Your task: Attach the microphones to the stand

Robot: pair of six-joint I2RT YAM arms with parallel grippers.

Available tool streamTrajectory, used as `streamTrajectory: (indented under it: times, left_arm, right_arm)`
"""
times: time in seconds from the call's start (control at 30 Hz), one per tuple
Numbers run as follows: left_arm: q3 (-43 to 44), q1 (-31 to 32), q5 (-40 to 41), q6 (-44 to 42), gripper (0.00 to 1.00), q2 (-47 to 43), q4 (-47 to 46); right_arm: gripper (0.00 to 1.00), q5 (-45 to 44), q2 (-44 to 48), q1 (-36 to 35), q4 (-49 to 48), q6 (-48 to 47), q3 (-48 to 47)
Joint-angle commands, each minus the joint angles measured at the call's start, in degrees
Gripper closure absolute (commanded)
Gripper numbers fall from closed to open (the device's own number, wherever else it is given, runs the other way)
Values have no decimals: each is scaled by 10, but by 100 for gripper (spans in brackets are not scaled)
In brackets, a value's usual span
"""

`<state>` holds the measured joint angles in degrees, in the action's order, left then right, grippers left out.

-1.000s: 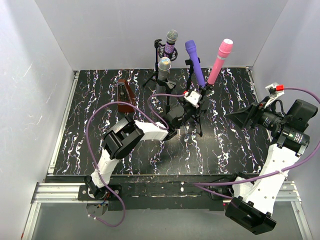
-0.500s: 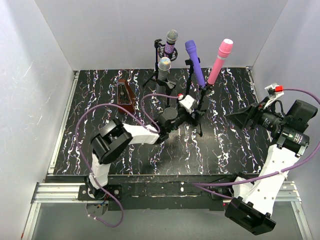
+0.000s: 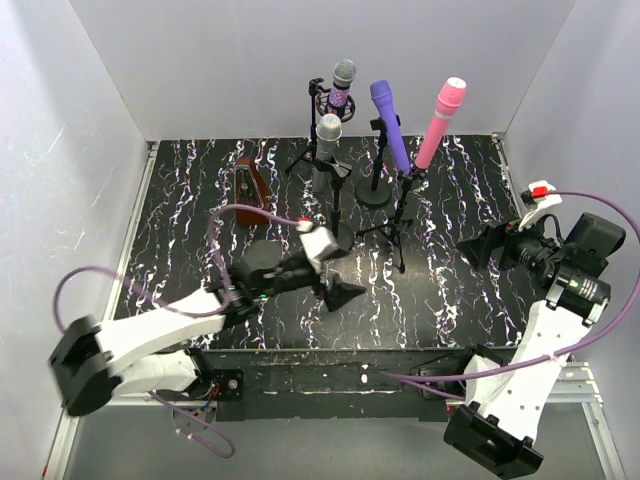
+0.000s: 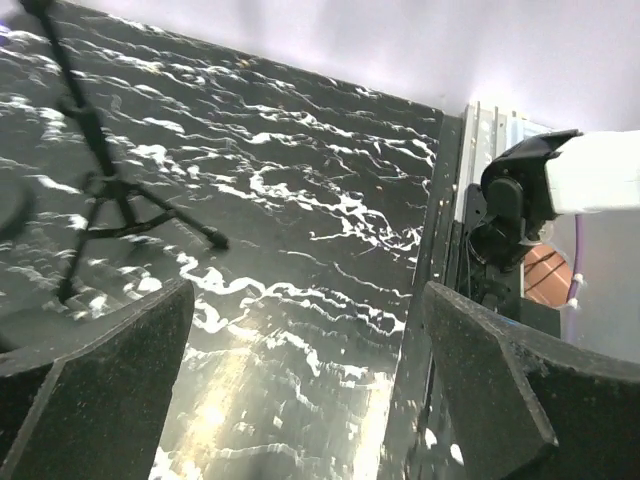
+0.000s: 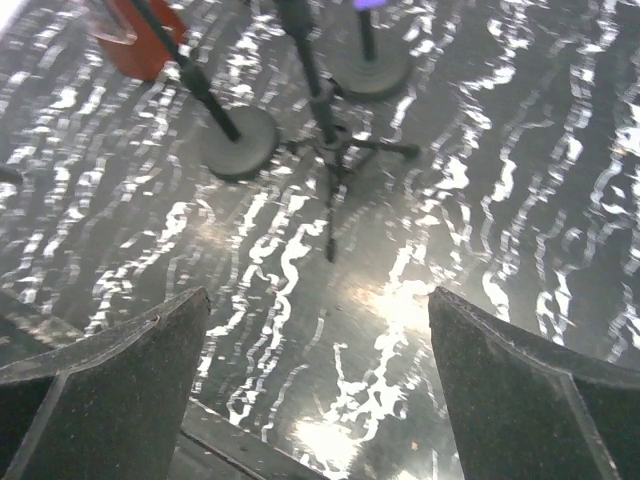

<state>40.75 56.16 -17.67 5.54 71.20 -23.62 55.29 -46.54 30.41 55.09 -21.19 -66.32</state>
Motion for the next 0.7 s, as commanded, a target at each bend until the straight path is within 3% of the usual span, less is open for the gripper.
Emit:
streamTrajectory:
  times: [0.0, 0.1, 0.2, 0.33, 0.47, 0.67]
  left_arm:
    - [2, -33, 77, -38, 2, -213, 284]
    - [45, -103, 141, -35, 2, -280, 411]
    - [104, -225, 116, -6, 2, -240, 504]
    - [152, -468, 49, 80, 2, -180, 519]
    - [210, -546, 85, 155, 2, -167, 506]
    - [245, -549, 66, 166, 2, -183, 508]
  right_arm:
    - [3, -151, 50, 3, -92, 59, 44]
    - [3, -191, 76, 6, -132, 106, 67]
    - [3, -175, 88, 5, -149, 143, 80]
    - [3, -202, 99, 6, -184, 197, 87]
    - [2, -258, 94, 5, -180, 230, 73]
    - [2, -287, 85, 5, -175, 238, 60]
